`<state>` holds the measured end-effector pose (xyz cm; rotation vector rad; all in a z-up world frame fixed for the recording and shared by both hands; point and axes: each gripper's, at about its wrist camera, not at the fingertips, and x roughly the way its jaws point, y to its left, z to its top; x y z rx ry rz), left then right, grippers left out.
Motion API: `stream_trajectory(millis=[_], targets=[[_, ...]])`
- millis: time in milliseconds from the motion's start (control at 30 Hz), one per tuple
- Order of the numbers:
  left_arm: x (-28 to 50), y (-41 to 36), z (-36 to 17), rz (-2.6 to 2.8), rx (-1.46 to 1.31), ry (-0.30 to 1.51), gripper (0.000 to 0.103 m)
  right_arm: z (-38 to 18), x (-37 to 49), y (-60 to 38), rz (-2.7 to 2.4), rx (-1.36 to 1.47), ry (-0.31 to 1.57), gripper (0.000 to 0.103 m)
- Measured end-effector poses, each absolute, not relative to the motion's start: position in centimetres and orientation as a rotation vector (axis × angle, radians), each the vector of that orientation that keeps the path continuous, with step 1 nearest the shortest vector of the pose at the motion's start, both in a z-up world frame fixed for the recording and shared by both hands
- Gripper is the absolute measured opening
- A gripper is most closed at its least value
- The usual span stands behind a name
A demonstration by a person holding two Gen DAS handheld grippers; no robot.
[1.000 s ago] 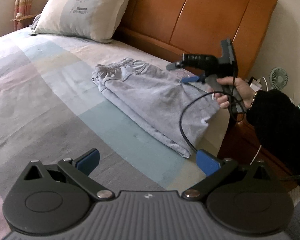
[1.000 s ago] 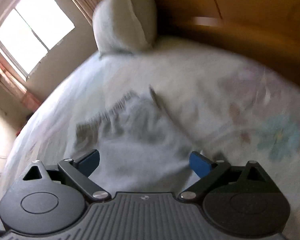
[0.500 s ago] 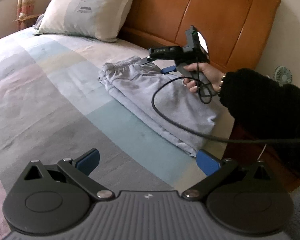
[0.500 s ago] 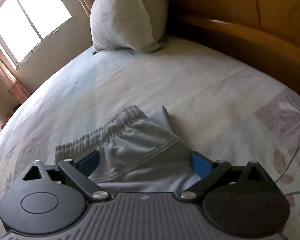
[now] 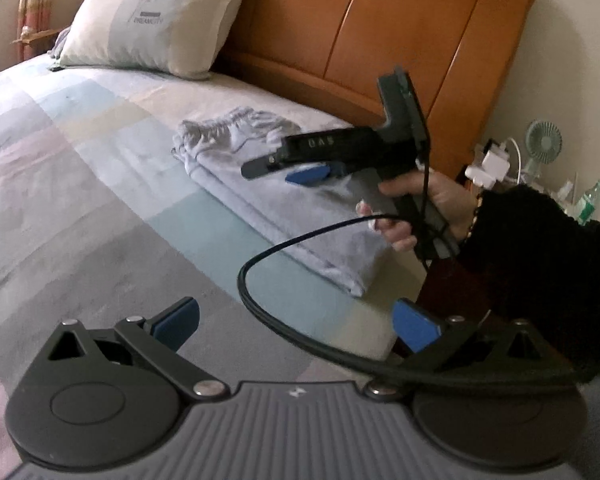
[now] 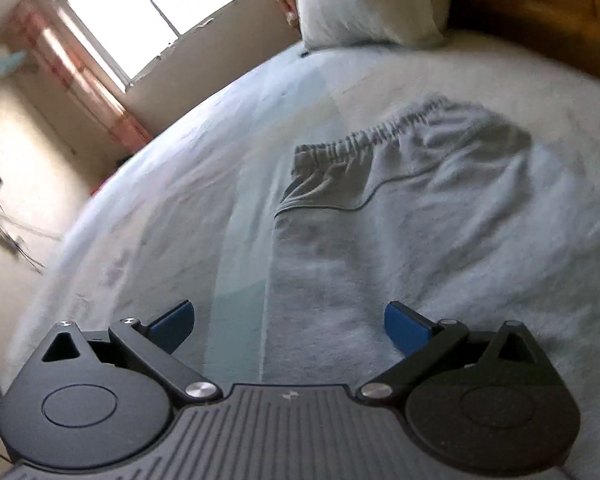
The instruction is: Fold clothes
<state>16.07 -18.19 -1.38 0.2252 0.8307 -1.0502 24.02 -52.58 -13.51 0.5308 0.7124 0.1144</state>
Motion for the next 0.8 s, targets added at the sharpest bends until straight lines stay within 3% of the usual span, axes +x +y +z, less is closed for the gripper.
stream_trajectory(millis=[200, 467, 633, 800], targets=[[15.1, -17.7, -1.5, -1.033, 0.243, 0.85, 0.102, -10.3, 18.9, -55.6, -0.084, 0.481, 0.551, 0.103], [12.8, -18.4, -1.3, -1.094, 0.271, 0.854, 0.102, -12.3, 13.0, -61.0, -0.372, 0.432, 0.66, 0.103], [11.4, -18.7, -0.6, -1.124, 0.28, 0.837, 0.102, -11.3, 11.5, -55.9, -0.288, 0.231, 0.638, 0.103], [10.4, -18.3, -0.1, -1.139, 0.285, 0.824, 0.102, -13.9, 11.8, -50.0, -0.249, 0.025, 0.728, 0.103]])
